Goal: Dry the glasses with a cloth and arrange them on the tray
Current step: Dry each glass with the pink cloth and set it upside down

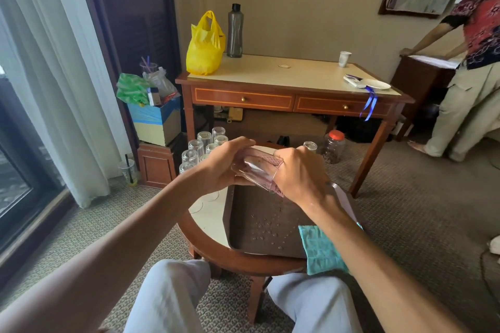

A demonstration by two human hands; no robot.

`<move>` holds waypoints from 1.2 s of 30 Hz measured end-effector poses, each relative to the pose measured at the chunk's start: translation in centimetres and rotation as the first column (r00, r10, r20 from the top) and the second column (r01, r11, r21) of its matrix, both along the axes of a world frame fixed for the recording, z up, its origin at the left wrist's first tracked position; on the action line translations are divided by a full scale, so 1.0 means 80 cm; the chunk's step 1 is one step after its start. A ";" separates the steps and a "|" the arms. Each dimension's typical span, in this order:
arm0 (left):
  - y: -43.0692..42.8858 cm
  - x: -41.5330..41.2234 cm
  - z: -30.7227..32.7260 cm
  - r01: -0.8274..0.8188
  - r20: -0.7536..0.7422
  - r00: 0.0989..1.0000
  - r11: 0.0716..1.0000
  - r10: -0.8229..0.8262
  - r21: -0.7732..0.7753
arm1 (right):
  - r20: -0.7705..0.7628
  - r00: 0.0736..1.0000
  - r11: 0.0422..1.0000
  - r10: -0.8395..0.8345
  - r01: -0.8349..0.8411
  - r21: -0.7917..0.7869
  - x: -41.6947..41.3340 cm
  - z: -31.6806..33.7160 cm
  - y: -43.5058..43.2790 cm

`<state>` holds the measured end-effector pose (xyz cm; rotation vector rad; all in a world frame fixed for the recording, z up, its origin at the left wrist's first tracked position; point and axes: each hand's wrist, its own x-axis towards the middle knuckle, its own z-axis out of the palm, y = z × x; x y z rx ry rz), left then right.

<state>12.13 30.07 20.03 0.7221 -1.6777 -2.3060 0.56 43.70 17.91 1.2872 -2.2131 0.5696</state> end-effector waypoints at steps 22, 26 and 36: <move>0.009 -0.011 -0.001 -0.004 0.048 0.999 0.962 0.018 -0.275 | -0.007 0.997 0.986 0.072 -0.072 -0.153 -0.018 -0.011 0.000; 0.015 -0.014 -0.002 -0.174 -0.131 0.984 0.750 0.118 -0.639 | 0.679 0.713 0.974 0.176 -0.024 -0.227 -0.024 -0.048 -0.016; 0.003 -0.008 -0.002 -0.040 -0.178 0.984 0.993 0.020 -0.109 | 0.446 0.875 0.972 0.188 -0.099 -0.214 0.000 -0.005 0.001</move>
